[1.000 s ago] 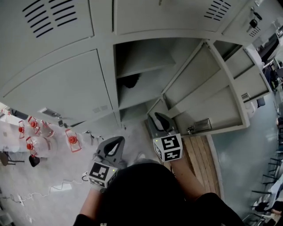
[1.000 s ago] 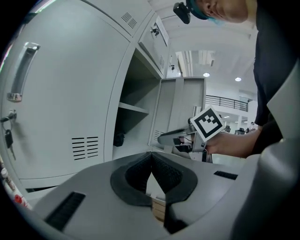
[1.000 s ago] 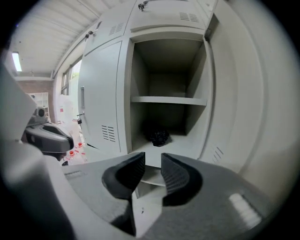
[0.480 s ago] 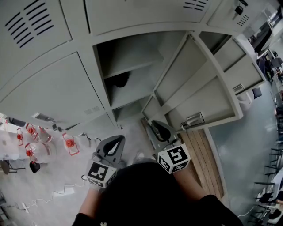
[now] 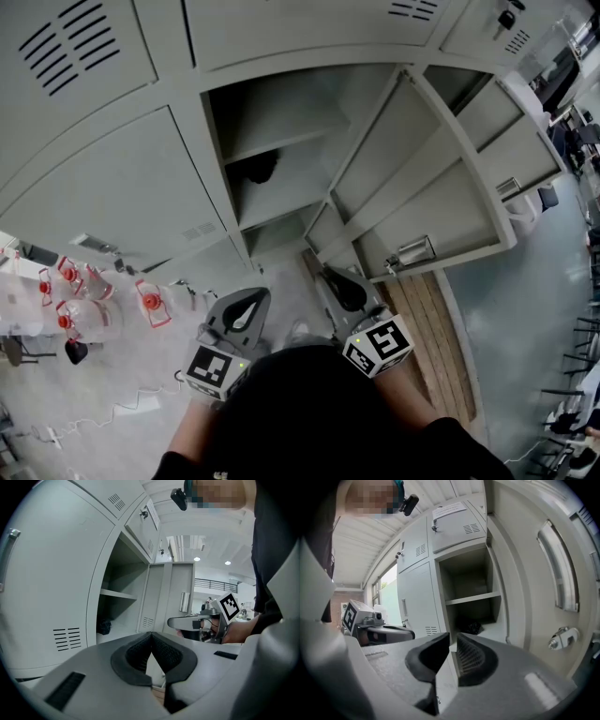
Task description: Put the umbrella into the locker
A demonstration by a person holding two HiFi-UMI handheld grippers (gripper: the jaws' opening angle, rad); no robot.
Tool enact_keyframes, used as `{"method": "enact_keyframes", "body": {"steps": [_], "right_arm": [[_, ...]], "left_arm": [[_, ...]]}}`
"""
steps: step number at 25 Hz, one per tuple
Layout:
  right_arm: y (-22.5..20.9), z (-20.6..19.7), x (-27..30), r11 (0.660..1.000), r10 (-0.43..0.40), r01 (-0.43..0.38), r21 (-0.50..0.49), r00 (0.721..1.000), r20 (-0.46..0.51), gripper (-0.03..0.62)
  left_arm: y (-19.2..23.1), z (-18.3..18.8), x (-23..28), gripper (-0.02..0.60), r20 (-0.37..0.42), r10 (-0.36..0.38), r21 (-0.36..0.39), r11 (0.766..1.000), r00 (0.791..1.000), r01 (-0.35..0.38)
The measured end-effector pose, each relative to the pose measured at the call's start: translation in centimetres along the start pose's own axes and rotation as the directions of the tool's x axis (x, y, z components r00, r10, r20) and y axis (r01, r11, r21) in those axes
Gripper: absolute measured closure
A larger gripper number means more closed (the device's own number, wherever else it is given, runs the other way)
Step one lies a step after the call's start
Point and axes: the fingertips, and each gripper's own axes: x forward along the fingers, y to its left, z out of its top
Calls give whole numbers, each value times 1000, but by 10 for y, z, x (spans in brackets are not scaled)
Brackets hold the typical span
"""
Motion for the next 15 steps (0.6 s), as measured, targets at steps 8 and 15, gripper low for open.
{"method": "enact_keyframes", "body": {"steps": [8,15], "right_arm": [[3,-3,-4,1000,-3,3,-11,1000,-10,560],[5,-7,-1,1000,-1,1,-2,1000,-26,560]], "left_arm": [[-5,2,-3,569,-13,-4,-19,1000,1000,3],[-2,1,-7,569,-14,-2,-24,1000,1000,1]]}}
